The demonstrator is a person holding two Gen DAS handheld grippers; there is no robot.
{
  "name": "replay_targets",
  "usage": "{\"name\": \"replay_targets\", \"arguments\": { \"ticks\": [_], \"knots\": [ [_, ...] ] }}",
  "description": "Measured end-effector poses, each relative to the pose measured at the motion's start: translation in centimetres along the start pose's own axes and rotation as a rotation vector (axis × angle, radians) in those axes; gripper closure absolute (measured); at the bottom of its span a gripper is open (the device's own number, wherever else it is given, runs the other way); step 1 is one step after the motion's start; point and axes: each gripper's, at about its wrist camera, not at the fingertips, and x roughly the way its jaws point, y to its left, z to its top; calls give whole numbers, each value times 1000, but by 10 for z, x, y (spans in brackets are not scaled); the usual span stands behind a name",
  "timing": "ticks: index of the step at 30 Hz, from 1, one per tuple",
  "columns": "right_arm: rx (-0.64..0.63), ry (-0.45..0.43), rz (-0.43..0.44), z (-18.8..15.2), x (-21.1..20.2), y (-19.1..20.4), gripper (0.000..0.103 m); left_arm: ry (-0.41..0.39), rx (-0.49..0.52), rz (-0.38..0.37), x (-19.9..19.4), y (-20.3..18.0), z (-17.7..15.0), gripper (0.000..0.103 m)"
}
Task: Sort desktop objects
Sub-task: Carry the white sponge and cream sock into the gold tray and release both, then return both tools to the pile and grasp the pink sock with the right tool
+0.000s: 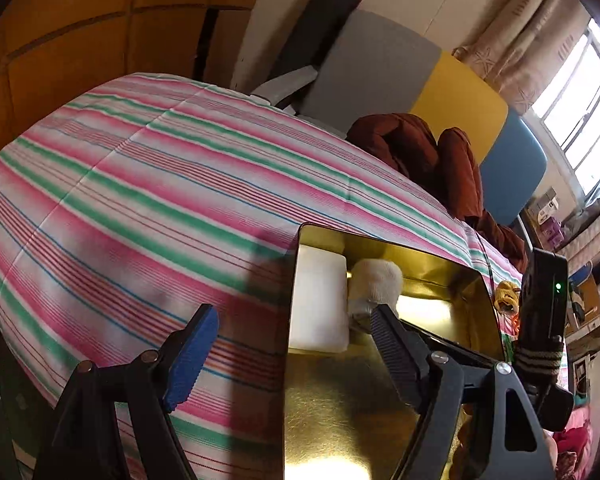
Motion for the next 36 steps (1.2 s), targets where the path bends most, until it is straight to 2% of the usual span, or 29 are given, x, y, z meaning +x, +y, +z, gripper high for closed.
{"name": "replay_targets", "arguments": {
  "ticks": [3,6,7,10,14,16,22,26,32,36],
  "knots": [
    [-22,-8,-31,1,4,5,64,8,-18,-23,1,2,-4,24],
    [20,-17,2,1,-5,0,64,7,0,-33,-1,-2,-7,24],
    [26,-30,8,-1,-10,1,61,7,11,-33,-1,-6,-9,24],
    [19,-82,4,-9,-35,0,55,9,37,-38,0,-18,-12,24],
    [-1,-163,2,-23,-77,-1,54,7,74,-59,-2,-37,-17,24],
    [-21,-202,-9,-29,-96,-2,49,7,100,-82,-4,-49,-23,24],
    [-84,-333,-112,-55,-155,-18,46,11,162,-173,-6,-86,-40,24],
    [-67,-387,-185,-76,-184,-41,46,6,217,-217,-10,-116,-51,24],
    [-32,-411,-300,-107,-217,-87,46,14,345,-274,-15,-166,-72,24],
    [7,-419,-412,-129,-240,-125,45,27,401,-302,-14,-195,-83,24]
  ]
}}
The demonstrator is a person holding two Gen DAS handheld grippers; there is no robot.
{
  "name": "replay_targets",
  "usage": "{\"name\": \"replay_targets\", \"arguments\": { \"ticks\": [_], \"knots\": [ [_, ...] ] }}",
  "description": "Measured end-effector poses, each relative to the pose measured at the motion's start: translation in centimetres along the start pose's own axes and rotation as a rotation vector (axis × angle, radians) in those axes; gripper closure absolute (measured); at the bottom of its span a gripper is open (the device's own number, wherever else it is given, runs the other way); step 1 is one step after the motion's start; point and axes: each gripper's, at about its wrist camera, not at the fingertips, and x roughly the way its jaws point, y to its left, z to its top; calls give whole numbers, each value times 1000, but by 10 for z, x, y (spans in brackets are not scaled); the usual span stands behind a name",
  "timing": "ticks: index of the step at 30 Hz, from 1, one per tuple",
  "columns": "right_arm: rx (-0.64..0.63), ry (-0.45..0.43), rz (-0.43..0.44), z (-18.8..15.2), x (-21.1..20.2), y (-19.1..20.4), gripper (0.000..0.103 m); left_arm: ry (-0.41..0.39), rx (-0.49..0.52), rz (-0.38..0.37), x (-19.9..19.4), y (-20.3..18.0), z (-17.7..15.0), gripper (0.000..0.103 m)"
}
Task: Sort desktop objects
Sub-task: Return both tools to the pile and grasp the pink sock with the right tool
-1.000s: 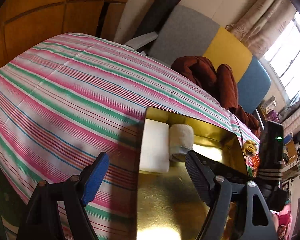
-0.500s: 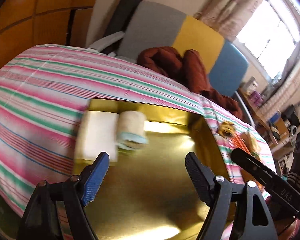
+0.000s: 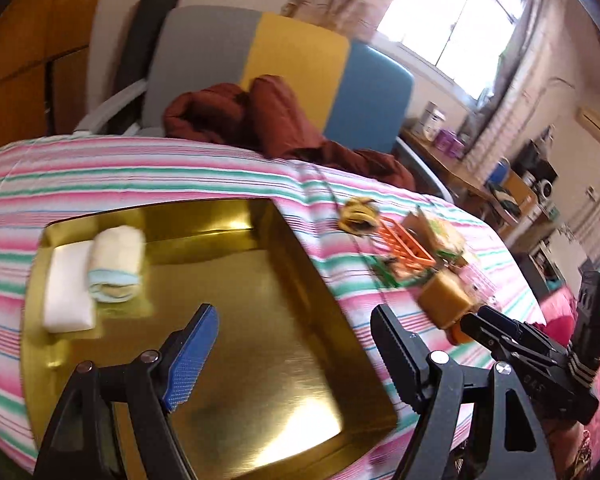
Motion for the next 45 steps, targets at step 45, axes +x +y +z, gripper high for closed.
{"name": "replay_targets", "arguments": {
  "ticks": [45],
  "knots": [
    [346,22,-332,-81,-27,-210,55,357,340,-214,157,-249,-43,24]
  ]
}}
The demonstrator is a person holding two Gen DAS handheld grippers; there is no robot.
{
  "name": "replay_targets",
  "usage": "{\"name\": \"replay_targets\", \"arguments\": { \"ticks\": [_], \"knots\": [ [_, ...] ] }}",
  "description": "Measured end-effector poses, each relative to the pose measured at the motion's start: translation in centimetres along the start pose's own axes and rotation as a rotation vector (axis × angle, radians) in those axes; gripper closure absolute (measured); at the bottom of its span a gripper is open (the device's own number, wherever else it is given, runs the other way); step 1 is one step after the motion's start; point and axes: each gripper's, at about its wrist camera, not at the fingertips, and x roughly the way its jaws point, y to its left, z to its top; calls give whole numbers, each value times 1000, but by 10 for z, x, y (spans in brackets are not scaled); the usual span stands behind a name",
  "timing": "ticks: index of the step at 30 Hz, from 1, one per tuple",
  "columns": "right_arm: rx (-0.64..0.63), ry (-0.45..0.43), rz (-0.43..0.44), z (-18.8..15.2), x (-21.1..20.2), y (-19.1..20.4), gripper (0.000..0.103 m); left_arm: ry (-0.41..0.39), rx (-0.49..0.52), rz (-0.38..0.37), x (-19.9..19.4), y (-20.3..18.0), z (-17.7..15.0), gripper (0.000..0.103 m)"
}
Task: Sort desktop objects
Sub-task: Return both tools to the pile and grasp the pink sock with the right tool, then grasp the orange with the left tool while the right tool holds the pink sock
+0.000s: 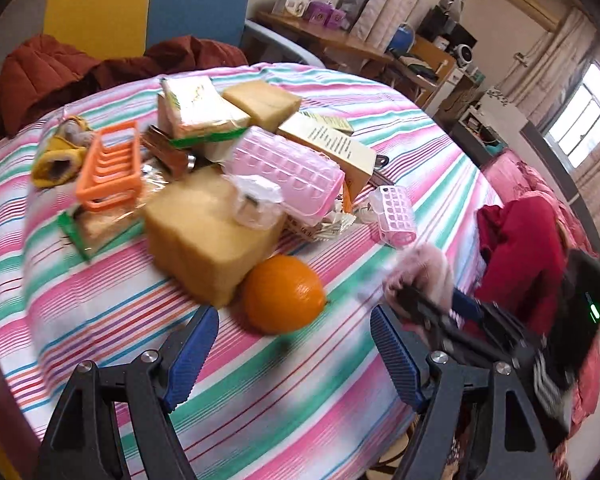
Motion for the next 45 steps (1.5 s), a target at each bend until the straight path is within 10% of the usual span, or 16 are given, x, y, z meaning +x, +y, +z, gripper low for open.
{"name": "replay_targets", "arguments": {
  "ticks": [8,11,45],
  "knots": [
    [21,-21,22,-7,-4,-5,54,34,-74,64,34,-3,5,26],
    [19,-29,25,-8,-4,-4,54,38,-83,86,38,4,1,49],
    [-99,-26,61,-17,-21,38,54,-44,-104,-17,-24,45,-58,50]
  ]
}}
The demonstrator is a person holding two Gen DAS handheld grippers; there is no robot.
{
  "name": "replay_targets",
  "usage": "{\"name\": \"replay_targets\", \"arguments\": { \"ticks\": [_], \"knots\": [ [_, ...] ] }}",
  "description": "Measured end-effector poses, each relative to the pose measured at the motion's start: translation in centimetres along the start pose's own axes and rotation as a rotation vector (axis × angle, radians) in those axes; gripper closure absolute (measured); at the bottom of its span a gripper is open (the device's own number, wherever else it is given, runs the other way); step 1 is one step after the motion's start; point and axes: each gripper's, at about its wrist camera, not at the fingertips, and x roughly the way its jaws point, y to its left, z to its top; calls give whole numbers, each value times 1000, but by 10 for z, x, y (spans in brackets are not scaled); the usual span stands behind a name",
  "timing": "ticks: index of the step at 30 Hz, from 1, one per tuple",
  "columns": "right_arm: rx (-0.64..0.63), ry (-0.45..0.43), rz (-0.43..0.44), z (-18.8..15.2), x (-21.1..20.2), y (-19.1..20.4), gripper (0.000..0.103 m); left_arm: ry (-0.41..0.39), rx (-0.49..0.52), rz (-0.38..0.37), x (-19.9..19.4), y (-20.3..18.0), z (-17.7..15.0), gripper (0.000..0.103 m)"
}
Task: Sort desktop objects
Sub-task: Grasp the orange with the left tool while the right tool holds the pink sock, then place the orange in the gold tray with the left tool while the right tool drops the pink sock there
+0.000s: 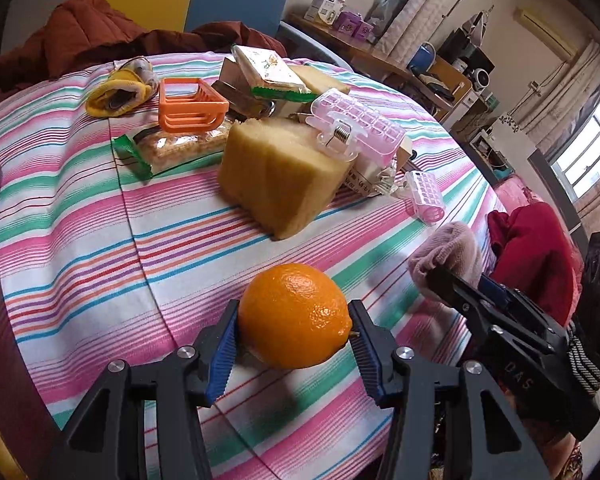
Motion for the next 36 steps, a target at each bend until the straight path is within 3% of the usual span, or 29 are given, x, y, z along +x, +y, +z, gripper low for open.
{"name": "replay_targets", "arguments": {
  "ticks": [13,20,29,36],
  "knots": [
    [-57,-1,42,7,-19,28,54,-81,23,-43,-46,-8,-1,50],
    [-115,-10,121,19,-25,74,54,-153,11,-34,-87,14,-7,50],
    [-175,-23,255,26,-38,140,54,-231,-97,29,-140,72,-31,50],
    [-237,-25,374,26,-41,205,54,-282,-263,119,-176,143,-58,50]
  ]
}}
